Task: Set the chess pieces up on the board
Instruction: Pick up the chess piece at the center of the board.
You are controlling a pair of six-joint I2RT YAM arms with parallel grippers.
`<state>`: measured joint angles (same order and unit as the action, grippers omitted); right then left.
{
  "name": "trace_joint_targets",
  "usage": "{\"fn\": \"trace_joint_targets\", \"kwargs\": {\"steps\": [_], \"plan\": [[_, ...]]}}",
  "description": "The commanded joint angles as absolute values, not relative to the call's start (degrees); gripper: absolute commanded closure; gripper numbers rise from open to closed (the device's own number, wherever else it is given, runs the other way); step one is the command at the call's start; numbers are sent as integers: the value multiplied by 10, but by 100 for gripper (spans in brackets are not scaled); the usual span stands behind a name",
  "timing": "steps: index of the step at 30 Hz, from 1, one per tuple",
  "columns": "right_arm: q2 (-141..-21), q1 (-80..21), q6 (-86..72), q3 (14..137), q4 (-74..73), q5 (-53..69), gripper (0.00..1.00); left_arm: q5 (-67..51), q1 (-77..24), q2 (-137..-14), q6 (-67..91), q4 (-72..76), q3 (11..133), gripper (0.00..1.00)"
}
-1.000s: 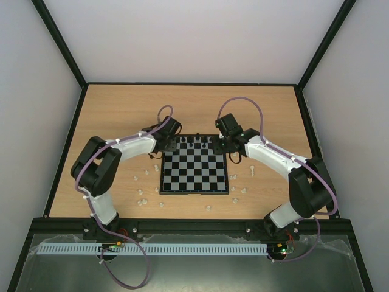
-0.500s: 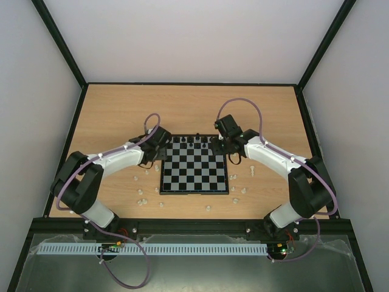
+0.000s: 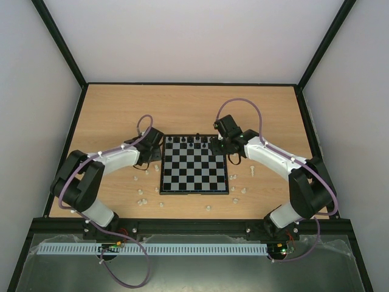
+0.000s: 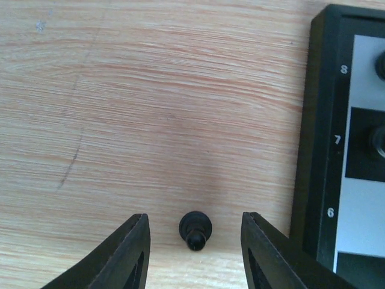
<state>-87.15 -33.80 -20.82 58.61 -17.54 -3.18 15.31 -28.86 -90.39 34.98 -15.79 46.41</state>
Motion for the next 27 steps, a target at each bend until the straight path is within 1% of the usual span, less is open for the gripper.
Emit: {"fn": "trace_joint_targets", "kwargs": {"steps": [1, 6, 8, 10, 13, 17, 22, 27], "plan": [[-856, -343, -210, 579, -176, -31, 54, 125, -278, -927, 345, -127, 454, 58], [-856, -343, -210, 578, -177, -32, 54, 120, -277, -940, 342, -118, 459, 70], [-857, -343, -210, 578, -176, -33, 54, 118, -277, -946, 339, -118, 462, 80], [-857, -342, -210, 578, -176, -31, 54, 117, -277, -945, 338, -121, 464, 87], [-858, -343, -210, 579, -176, -32, 54, 124, -278, -933, 335, -136, 468, 93], [-859, -343, -210, 578, -175, -32, 54, 160, -294, -911, 332, -177, 492, 95], [-857, -343, -211, 578, -176, -36, 54, 166, -317, -891, 328, -216, 537, 95], [-857, -343, -211, 580, -178, -43, 54, 152, -342, -899, 321, -235, 585, 95]]}}
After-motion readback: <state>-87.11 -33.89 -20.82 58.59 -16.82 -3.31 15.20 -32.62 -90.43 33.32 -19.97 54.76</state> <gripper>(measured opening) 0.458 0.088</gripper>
